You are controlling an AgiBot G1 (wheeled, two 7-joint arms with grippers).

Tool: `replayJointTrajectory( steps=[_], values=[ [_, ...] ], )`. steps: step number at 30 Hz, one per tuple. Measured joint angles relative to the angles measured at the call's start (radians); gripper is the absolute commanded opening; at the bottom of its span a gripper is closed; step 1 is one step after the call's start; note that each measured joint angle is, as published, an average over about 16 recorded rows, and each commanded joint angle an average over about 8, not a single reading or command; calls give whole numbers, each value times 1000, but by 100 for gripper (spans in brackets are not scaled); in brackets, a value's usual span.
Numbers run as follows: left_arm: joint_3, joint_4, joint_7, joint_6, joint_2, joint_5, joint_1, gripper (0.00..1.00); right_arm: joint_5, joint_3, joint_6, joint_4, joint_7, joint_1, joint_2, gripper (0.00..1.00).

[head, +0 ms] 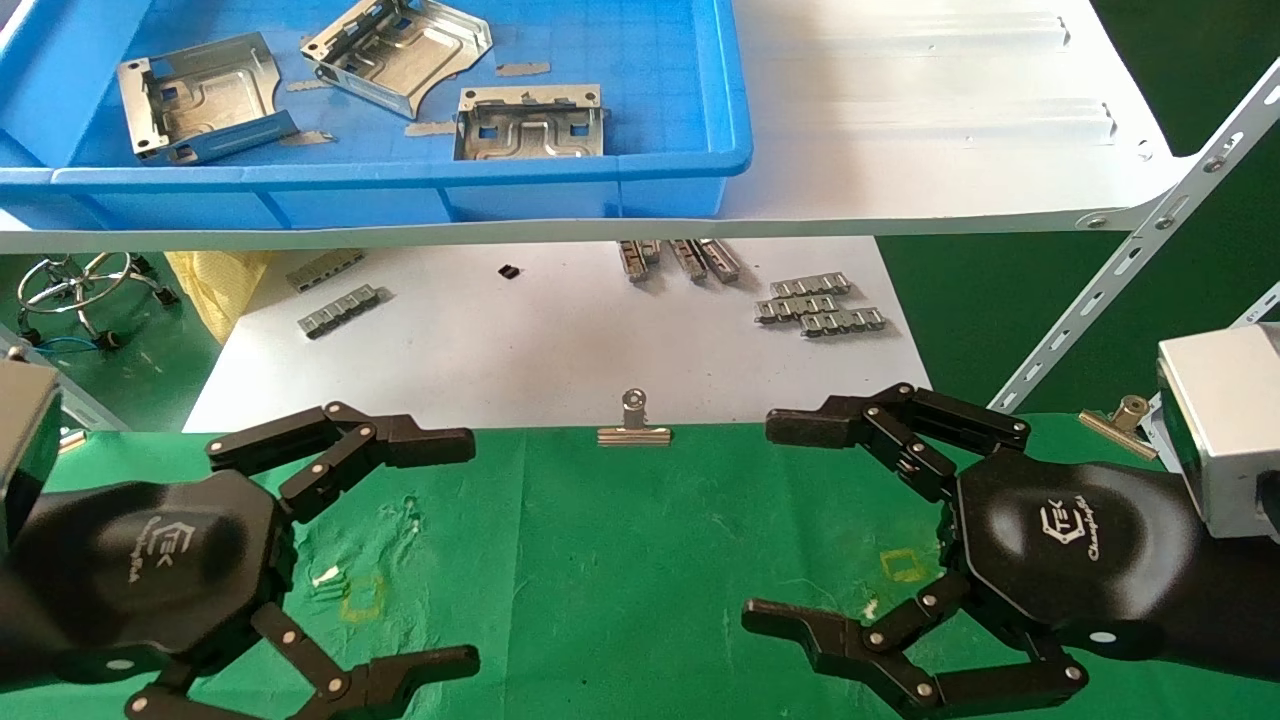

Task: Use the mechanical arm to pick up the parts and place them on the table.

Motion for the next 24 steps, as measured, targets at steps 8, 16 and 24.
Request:
replayJointTrajectory(
  steps=[8, 16, 24],
  values=[
    [0, 0, 0, 0, 0, 0, 0, 100, 0, 0, 0, 0, 0, 0, 0, 0],
    [0, 0, 0, 0, 0, 0, 0, 100, 0, 0, 0, 0, 0, 0, 0, 0],
    [0, 0, 0, 0, 0, 0, 0, 100, 0, 0, 0, 0, 0, 0, 0, 0]
  ],
)
